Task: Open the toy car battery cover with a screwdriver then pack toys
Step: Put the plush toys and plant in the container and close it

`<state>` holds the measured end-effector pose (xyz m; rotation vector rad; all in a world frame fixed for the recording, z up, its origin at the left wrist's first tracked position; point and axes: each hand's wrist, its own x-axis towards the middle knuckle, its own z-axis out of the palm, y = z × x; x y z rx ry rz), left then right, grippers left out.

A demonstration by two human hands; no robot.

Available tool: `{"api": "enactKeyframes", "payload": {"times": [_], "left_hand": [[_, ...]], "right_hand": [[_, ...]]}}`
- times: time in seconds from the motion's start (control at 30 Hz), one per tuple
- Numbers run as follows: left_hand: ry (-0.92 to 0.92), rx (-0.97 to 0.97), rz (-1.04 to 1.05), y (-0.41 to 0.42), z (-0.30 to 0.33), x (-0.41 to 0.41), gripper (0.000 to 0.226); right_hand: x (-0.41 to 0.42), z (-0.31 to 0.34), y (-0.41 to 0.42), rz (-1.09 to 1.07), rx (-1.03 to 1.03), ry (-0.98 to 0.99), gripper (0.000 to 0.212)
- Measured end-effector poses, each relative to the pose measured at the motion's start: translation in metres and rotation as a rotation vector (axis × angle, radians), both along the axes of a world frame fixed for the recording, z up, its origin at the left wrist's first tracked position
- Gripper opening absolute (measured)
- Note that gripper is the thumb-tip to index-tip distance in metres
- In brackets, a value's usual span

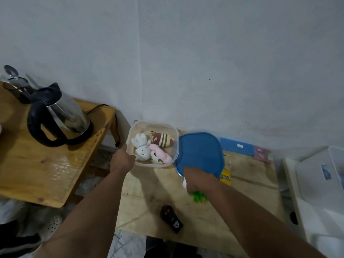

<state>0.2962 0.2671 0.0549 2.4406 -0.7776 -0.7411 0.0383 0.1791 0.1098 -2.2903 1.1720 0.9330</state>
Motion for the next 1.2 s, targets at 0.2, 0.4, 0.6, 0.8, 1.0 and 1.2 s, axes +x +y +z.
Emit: {"api": "enactKeyframes", "payload": {"times": [0.2, 0.4, 0.6, 0.8, 1.0, 1.2], "left_hand": [[0.006, -0.033, -0.015, 0.005, -0.002, 0.001, 0.052], [-0.023, -0.058, -0.027, 0.006, -0.009, 0.004, 0.056], [-0.028, -0.087, -0.021, 0.011, -0.022, 0.006, 0.066], [-0.010, -0.093, 0.003, 0.009, -0.020, 0.002, 0.062], [-0.024, -0.098, -0.011, 0.010, -0.018, 0.001, 0.064], [-0.024, -0.110, -0.020, 0.011, -0.016, 0.004, 0.059]], "right_hand": [[0.078, 0.052, -0.061, 0.060, -0.059, -0.078, 0.044], [0.146, 0.029, -0.077, 0.239, -0.192, -0.049, 0.041], [0.181, -0.037, -0.065, 0.125, -0.185, 0.121, 0.054], [0.184, -0.042, -0.044, 0.436, -0.171, 0.311, 0.060], [0.175, -0.012, -0.060, 0.567, -0.219, 0.045, 0.041], [0.146, 0.010, -0.078, 0.377, -0.341, -0.168, 0.038]]}}
